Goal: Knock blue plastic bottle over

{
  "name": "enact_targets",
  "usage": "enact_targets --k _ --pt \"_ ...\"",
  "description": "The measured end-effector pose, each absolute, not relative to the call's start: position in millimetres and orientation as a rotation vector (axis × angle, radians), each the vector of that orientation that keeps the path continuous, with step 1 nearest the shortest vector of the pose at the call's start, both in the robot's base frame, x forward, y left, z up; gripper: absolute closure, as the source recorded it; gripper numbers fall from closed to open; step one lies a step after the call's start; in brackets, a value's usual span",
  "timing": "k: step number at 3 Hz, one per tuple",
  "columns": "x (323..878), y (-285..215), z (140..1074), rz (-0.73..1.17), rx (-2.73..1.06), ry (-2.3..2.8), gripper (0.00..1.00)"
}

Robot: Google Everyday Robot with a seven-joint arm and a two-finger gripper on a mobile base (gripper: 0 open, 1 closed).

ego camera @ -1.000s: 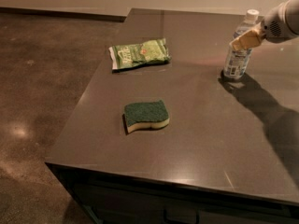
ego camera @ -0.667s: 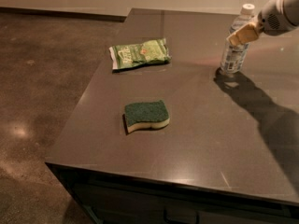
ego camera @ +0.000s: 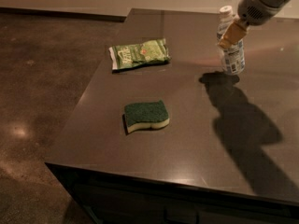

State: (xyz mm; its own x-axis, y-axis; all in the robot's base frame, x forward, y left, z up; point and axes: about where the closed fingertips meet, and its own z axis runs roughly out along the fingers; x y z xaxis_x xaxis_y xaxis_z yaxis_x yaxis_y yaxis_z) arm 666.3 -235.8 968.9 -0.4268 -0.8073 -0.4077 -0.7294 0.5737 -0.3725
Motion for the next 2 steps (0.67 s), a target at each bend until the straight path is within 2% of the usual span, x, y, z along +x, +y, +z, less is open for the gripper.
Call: enact_targets --k 1,2 --pt "666.7 -221.8 955.8 -0.296 -1.374 2.315 1.00" --pt "668.7 -213.2 946.8 -0.368 -1.467 2.345 0.85"
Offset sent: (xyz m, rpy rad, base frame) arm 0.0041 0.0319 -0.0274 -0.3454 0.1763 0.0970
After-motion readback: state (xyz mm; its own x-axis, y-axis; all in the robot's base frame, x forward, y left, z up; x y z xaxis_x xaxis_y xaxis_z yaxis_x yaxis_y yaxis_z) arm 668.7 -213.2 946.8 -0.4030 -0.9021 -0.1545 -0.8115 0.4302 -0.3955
